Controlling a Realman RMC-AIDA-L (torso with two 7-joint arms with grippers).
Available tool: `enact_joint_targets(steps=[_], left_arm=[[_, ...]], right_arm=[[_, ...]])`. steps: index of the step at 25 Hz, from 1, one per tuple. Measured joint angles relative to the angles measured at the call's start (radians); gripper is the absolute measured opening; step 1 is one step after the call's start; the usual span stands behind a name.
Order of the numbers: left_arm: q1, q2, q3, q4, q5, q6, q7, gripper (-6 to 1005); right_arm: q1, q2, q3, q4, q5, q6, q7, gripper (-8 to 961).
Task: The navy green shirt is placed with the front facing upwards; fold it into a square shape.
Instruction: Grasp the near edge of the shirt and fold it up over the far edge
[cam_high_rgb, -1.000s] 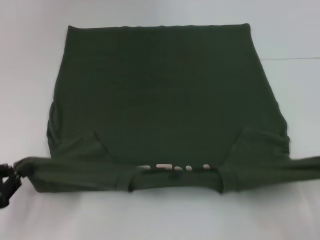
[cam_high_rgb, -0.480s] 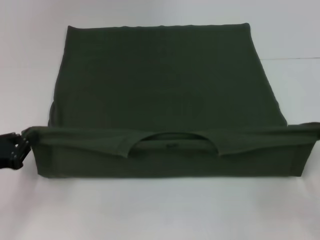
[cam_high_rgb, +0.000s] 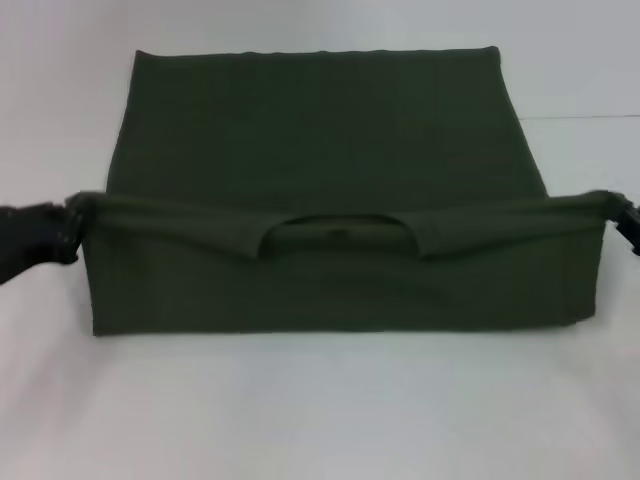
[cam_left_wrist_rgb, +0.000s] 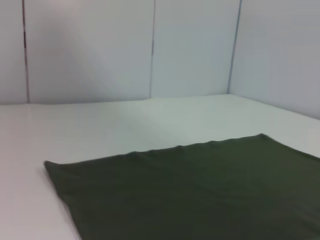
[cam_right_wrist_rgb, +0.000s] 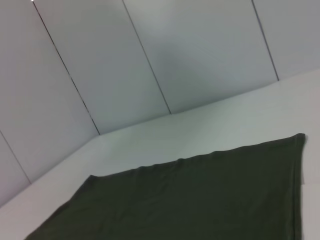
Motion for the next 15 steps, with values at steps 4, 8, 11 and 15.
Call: enact_joint_targets(steps=[4,8,11,15], left_arm=[[-0.061,0.002,0.001,-0.051,-0.043,-0.114,0.071,24],[-0.106,0.002,0.001,-0.076,-0.061,-0.214,0.090,24],[-0.153,0.001,0.001,-0.102,-0.070,-0.318,0.093,25],[-0.195,0.003,0.002,-0.125,-0.079,-0.405,0.095,25]], right_arm=[[0.057,-0.001,-0.040,0.000,0.002,0.093,0.041,40],[0.102,-0.009,-0.080,0.001,0.007,0.193,0.102,40],[0.127,-0.013,-0.096,0.002,0.030,0.257,0.124,40],[0.154,-0.014,-0.146,0.003,0.079,0.329,0.129,40]])
